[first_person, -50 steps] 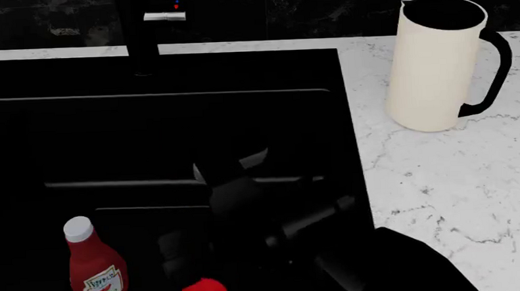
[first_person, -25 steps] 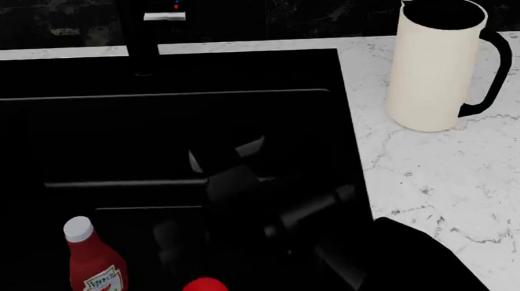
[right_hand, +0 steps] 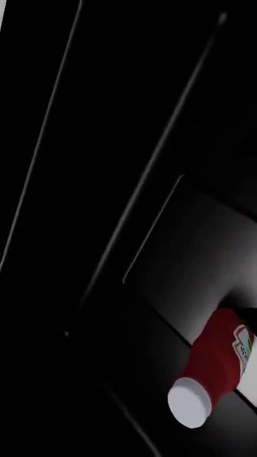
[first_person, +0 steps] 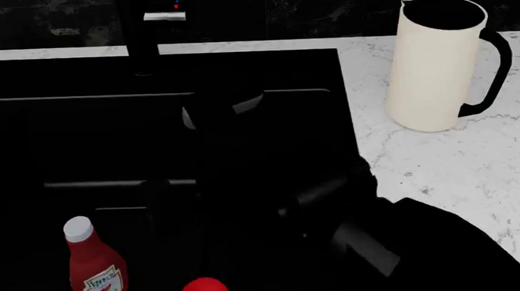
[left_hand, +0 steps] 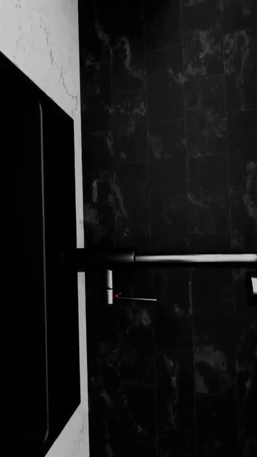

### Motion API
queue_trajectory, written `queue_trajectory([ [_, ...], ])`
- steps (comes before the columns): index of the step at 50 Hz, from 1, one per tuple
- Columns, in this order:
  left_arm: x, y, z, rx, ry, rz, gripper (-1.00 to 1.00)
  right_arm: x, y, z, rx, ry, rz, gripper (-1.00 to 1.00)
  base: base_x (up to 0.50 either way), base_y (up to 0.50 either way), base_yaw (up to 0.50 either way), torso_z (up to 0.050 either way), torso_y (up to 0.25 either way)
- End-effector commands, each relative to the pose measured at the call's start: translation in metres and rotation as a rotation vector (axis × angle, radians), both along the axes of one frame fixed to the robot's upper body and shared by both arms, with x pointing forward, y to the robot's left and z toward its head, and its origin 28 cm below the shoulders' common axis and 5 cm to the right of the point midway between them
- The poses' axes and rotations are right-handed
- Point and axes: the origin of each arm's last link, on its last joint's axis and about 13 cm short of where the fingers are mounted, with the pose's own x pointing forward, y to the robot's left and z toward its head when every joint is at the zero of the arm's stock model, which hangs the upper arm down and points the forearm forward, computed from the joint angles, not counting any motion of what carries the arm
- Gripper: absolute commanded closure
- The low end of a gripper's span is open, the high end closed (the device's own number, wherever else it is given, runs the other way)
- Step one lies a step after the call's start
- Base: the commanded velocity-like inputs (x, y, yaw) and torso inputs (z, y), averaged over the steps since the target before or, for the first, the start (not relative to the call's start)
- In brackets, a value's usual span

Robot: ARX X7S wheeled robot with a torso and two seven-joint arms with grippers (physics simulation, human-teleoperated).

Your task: Pick the jam from the counter and place it in the sink

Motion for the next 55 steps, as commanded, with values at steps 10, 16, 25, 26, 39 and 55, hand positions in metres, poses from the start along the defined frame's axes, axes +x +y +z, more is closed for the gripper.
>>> queue_trajectory([
  [10,-0.001,-0.001,-0.001,-0.022,-0.004,0.007,-1.0,-0.039,-0.017,0.023,0.166,-0.15,0.02,-1.0,0.0,0.0,0.0,0.0,0.0],
  [16,-0.003,-0.001,0.001,-0.019,-0.01,0.008,-1.0,-0.064,-0.027,0.023,0.149,-0.175,0.025,-1.0,0.0,0.0,0.0,0.0,0.0],
  [25,-0.002,-0.002,0.002,-0.018,-0.011,0.005,-1.0,-0.094,-0.04,0.04,0.153,-0.237,0.021,-1.0,0.0,0.0,0.0,0.0,0.0],
  [26,-0.002,-0.002,0.002,-0.017,-0.012,0.006,-1.0,-0.098,-0.042,0.043,0.154,-0.248,0.018,-1.0,0.0,0.0,0.0,0.0,0.0],
  [39,-0.003,-0.003,0.003,-0.014,-0.014,0.003,-1.0,-0.14,-0.066,0.049,0.184,-0.309,-0.019,-1.0,0.0,0.0,0.0,0.0,0.0],
  [55,-0.005,-0.003,0.003,-0.013,-0.017,0.002,-1.0,-0.198,-0.089,0.048,0.265,-0.391,-0.039,-1.0,0.0,0.0,0.0,0.0,0.0],
])
